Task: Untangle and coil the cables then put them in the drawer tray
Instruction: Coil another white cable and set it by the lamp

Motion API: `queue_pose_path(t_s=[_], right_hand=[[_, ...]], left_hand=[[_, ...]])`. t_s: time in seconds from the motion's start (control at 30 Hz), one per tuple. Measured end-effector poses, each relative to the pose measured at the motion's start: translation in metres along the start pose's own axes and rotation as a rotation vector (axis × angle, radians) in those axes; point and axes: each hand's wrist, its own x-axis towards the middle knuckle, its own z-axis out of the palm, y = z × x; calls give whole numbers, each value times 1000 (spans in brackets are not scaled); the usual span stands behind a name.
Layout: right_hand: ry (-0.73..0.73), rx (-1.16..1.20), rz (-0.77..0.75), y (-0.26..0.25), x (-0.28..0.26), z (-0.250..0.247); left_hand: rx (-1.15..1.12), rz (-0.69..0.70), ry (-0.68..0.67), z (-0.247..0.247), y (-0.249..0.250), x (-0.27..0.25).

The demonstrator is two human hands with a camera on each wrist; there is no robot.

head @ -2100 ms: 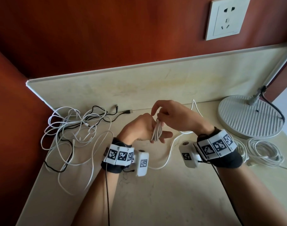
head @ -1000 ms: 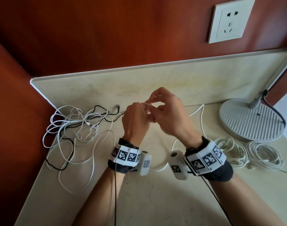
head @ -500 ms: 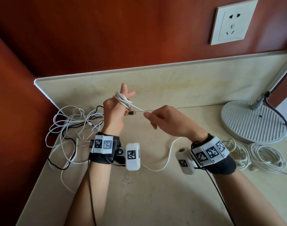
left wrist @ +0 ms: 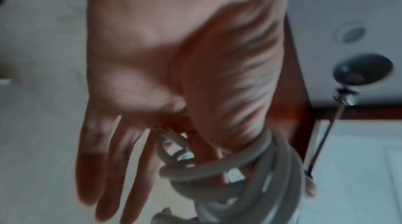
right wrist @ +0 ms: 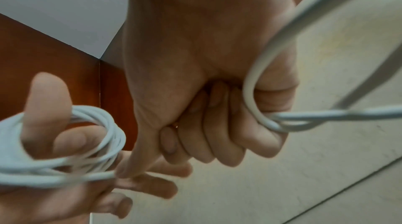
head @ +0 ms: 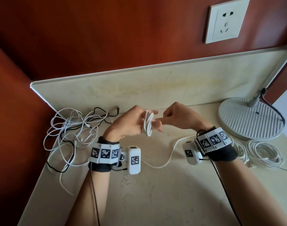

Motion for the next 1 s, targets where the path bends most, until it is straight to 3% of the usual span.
queue_pose_path(t_s=[0.17, 0.27, 0.4, 0.43, 0.5, 0.6, 0.67, 0.83, 1.0], right_hand=[[-29, -77, 11, 3, 4, 6], [-20, -123, 18, 5, 4, 2], [-84, -126, -26, 5, 3, 0], [-101, -123, -37, 5, 2, -1], [-103, -129, -44, 4, 2, -4], [-58, -149, -52, -2, 0, -6], [-8, -130, -75, -7, -1, -4], [131, -17, -145, -26, -5, 5], [55, 63, -280, -46, -16, 18]], left_hand=[[245, -154, -35, 28, 1, 9], [644, -179, 3, 32, -5, 15], [392, -208, -180, 42, -7, 18], [439, -237, -178, 42, -7, 19], [560, -242, -82, 39, -13, 22], [571, -190, -31, 34, -21, 25], [783, -196, 115, 38, -14, 24], [705, -23, 540, 30, -20, 28], [553, 154, 817, 14, -28, 27]])
